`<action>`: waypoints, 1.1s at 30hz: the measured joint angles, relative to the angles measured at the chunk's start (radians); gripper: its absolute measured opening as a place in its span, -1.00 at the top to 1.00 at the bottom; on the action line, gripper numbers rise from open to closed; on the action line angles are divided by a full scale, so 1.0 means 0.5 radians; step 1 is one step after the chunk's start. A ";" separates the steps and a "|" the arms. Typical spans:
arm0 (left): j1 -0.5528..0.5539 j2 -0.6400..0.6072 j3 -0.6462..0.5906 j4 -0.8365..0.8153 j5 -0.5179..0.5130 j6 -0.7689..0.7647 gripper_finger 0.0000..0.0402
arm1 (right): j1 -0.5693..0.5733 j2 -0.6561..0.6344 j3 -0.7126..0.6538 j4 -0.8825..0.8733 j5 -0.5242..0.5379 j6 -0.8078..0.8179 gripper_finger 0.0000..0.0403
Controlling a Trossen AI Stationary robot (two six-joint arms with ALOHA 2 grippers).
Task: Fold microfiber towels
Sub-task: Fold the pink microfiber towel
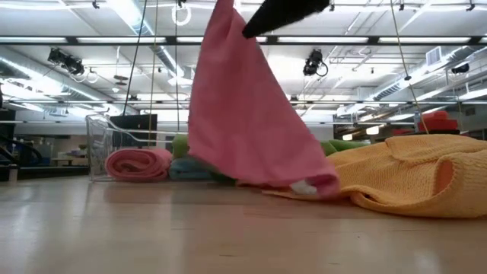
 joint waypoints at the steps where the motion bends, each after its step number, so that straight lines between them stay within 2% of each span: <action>1: -0.012 -0.001 0.012 -0.006 -0.024 -0.001 0.94 | -0.009 -0.040 0.000 -0.001 0.007 0.000 0.44; 9: -0.095 0.003 0.144 -0.013 -0.241 -0.050 0.93 | -0.085 -0.344 0.000 0.049 -0.011 -0.001 0.44; 17: -0.096 0.005 0.233 0.040 -0.243 -0.050 0.95 | -0.112 -0.368 -0.001 0.104 -0.527 -0.055 0.44; 22: -0.096 0.005 0.245 0.167 -0.243 -0.049 0.91 | -0.112 -0.271 -0.002 0.217 -0.599 -0.099 0.45; 25: -0.096 0.007 0.245 0.206 -0.213 -0.050 0.96 | -0.121 -0.253 -0.002 0.268 -0.494 -0.100 0.45; 33: -0.152 0.022 0.243 0.236 -0.093 -0.161 0.88 | -0.213 -0.250 -0.002 0.119 0.126 -0.153 0.45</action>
